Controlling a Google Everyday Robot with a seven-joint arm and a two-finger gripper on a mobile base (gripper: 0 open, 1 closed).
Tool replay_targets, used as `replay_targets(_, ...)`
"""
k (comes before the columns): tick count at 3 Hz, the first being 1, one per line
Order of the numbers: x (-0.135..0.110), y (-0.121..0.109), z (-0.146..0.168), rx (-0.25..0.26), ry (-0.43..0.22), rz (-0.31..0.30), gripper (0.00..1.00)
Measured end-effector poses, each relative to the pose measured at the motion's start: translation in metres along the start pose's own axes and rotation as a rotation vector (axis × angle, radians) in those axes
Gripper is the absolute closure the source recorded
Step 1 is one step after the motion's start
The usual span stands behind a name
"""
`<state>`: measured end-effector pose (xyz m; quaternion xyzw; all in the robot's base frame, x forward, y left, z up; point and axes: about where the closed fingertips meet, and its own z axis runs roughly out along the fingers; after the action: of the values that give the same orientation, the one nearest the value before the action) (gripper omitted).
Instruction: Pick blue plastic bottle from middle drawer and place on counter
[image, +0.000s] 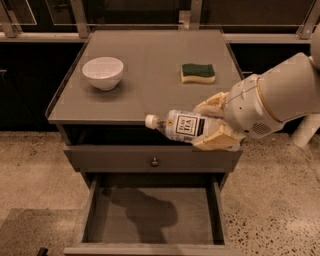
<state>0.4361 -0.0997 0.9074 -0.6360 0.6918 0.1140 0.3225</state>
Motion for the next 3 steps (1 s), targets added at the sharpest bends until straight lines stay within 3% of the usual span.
replay_targets(1, 0.004, -0.019, 0.013, 0.02, -0.059, -0.016, 1.0)
replay_targets(3, 0.007, -0.096, 0.055, -0.003, -0.095, -0.071, 1.0)
